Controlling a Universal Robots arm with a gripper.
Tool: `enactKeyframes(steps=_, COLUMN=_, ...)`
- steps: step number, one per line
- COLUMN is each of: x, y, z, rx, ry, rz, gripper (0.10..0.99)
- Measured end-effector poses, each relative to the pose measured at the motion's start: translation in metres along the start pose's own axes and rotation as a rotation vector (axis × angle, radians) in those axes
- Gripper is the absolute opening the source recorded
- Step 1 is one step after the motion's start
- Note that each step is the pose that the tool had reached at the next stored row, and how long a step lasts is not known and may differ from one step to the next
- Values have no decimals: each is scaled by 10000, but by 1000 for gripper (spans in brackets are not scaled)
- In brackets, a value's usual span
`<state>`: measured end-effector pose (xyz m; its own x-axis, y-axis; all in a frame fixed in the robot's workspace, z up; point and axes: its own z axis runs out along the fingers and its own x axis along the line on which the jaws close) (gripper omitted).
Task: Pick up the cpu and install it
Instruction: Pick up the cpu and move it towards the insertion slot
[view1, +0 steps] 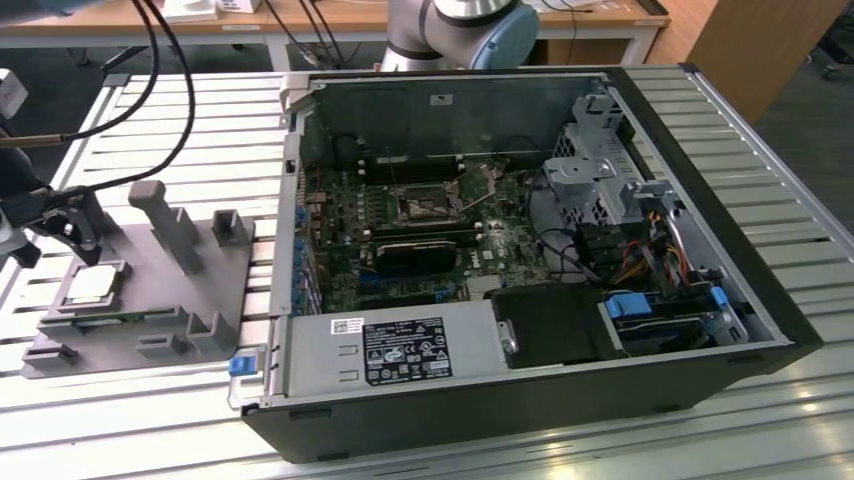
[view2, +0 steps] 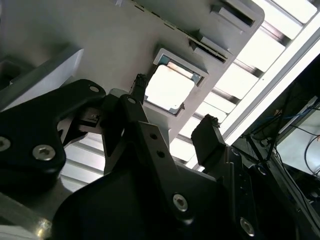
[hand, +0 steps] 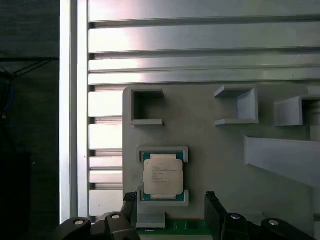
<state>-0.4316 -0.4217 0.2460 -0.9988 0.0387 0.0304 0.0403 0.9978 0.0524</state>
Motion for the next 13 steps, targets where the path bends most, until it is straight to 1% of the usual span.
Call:
enactKeyframes(steps=8, x=-6, y=-4, z=94, rx=0, ry=-20, rz=0, gripper=647)
enactKeyframes(steps=13, x=-9, y=-9, z=184, rx=5, ry=-23, rz=-1, gripper=647)
